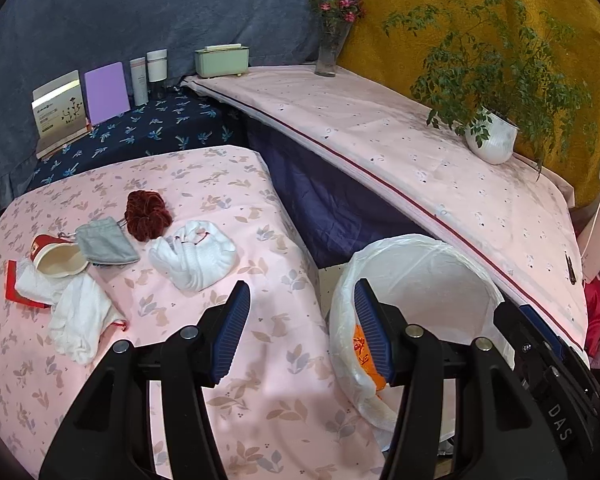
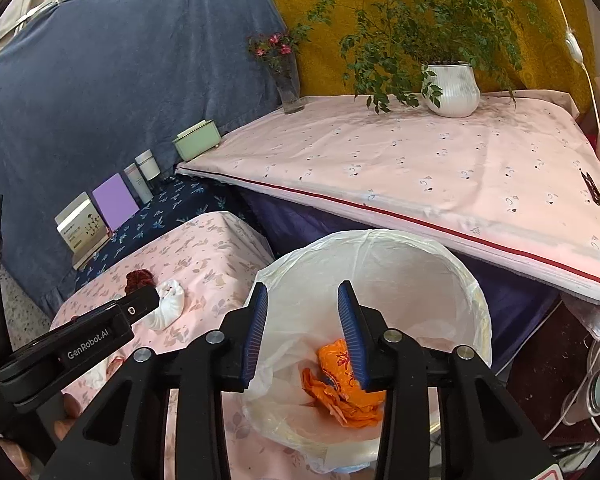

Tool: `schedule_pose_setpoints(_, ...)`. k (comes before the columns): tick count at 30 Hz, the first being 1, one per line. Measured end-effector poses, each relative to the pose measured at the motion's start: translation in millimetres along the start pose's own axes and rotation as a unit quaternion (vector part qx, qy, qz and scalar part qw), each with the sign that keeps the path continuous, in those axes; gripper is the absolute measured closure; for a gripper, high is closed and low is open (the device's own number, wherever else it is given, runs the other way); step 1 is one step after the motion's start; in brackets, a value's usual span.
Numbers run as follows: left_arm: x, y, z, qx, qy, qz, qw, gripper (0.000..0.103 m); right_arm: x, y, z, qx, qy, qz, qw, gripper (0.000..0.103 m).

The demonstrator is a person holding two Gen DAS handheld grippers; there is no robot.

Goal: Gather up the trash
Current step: 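Move both open tools back over the remaining items on the table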

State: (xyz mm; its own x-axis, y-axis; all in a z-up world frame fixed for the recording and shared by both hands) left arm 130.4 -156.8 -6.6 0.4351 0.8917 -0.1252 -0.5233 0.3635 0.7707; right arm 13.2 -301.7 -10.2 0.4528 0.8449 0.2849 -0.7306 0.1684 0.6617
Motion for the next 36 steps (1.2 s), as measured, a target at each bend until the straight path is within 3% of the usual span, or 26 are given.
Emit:
schedule_pose_setpoints(18, 55, 9, -6, 0.000, 0.045, 0.017, 0.9988, 0.051, 46, -4, -8, 0.010, 0.037, 0.017, 0.999, 0.064)
schedule_pose_setpoints(21, 71, 10, -11, -0.001, 0.058, 0.026, 0.9980, 0.044, 57, -7, -11, 0.015, 0.044, 0.022, 0.999, 0.064)
schedule_pose_setpoints(30, 132, 14, -25, 0.005, 0.100, 0.056, 0.9934, 0.043, 100, -17, -24, 0.035, 0.077, 0.042, 0.996, 0.064)
schedule_pose_setpoints(36, 175, 18, -37, 0.006, 0.131, 0.078, 0.9882, 0.038, 132, -25, -35, 0.048, 0.098, 0.058, 0.992, 0.056)
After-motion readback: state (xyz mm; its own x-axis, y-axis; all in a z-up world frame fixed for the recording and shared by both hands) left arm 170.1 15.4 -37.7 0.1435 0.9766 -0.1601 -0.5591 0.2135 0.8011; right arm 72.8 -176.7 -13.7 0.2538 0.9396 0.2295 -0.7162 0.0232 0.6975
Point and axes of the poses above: each gripper's, at about its wrist camera, not at the fingertips, and y roughly against the way its jaws point, x to its left, z to its top, the point moved 2 cm from there along -y, roughly the way its jaws point, and after that the axes turned 7 degrees about x, right-handed, at the moved point
